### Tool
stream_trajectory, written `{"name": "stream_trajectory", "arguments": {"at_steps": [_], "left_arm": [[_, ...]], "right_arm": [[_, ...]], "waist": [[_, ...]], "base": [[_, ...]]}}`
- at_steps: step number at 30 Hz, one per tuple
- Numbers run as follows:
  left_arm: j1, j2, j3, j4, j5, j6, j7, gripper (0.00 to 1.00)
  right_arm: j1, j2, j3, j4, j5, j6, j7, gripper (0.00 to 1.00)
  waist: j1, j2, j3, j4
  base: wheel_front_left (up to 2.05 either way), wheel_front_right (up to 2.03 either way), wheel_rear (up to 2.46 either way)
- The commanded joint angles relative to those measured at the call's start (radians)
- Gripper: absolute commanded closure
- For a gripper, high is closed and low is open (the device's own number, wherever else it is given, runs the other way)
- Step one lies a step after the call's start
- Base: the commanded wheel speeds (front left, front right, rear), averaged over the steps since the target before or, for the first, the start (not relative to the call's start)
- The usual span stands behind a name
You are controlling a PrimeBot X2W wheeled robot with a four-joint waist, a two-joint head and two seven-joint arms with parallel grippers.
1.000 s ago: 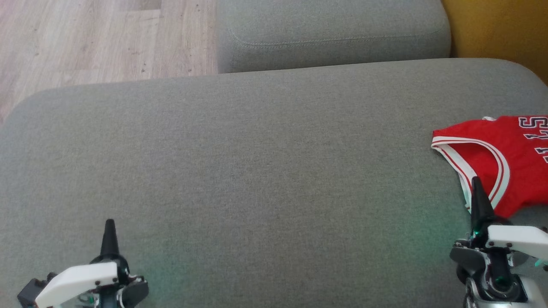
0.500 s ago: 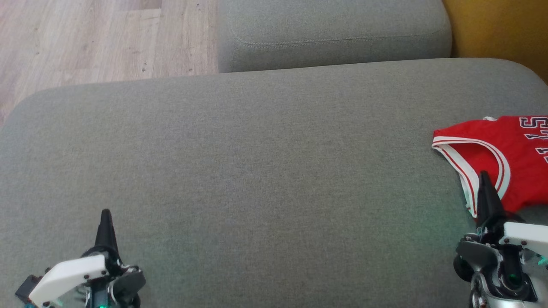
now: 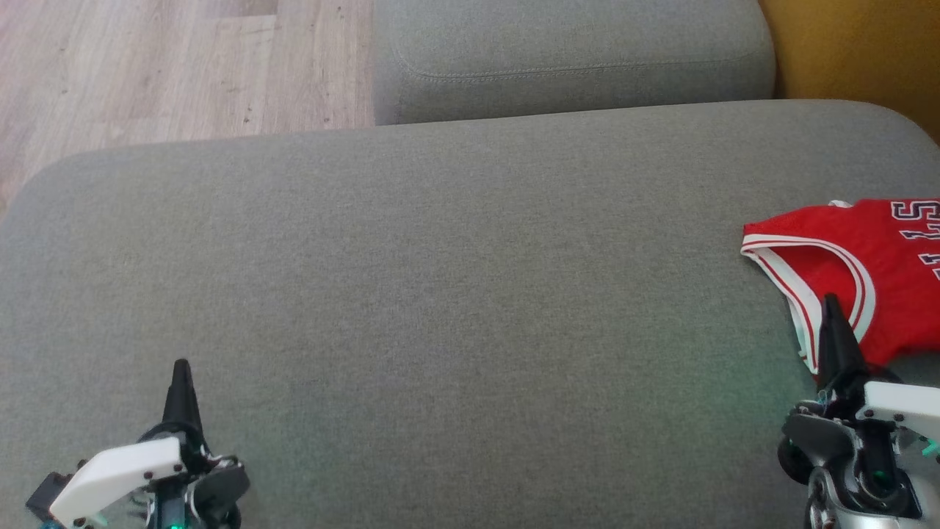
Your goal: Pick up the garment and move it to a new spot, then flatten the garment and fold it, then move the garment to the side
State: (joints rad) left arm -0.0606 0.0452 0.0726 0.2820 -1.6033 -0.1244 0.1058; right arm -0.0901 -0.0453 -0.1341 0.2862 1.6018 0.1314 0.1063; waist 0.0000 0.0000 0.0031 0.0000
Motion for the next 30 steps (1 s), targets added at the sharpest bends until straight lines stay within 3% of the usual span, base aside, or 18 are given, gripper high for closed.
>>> {"name": "stream_trajectory", "arguments": {"at_steps": [1,30], "left_arm": [[-0.047,0.005,0.041,-0.037,-0.006,-0.006,0.007,1.00],[-0.047,0.005,0.041,-0.037,-0.006,-0.006,0.007,1.00]], "right_arm": [[-0.018,-0.005,0.020,-0.041,0.007,-0.001,0.007,1.00],[-0.018,-0.005,0.020,-0.041,0.007,-0.001,0.007,1.00]], "waist": [[0.0000,0.0000,0.000,0.000],[0.0000,0.0000,0.000,0.000]], "base": [[0.00,0.00,0.00],[0.00,0.00,0.00]]}}
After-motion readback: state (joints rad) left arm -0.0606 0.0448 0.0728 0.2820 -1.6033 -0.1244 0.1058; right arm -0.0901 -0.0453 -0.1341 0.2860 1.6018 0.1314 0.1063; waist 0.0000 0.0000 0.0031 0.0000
